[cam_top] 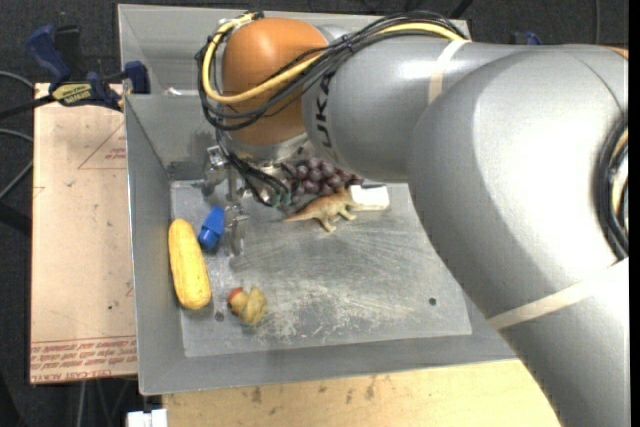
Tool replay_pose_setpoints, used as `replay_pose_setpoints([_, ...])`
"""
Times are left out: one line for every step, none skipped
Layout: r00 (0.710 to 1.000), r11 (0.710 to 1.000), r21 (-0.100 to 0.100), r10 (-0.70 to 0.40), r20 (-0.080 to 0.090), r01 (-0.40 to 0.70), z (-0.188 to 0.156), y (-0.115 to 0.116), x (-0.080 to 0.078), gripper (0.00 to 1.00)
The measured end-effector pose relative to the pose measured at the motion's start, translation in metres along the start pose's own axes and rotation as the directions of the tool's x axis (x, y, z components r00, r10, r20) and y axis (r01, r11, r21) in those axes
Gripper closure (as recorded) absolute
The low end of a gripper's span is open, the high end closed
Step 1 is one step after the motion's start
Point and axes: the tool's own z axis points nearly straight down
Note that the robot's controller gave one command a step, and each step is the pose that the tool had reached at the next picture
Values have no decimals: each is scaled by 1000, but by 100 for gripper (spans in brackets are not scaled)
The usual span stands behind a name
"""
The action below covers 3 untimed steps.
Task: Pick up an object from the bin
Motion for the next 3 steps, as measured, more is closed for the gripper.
replay_pose_setpoints([960,960,-2,-279,-2,279,6,-14,-5,100])
replay_pose_setpoints([960,960,-2,-279,-3,279,6,-14,-5,100])
replay_pose_setpoints([958,958,-3,-286,-3,286,1,-25,0,100])
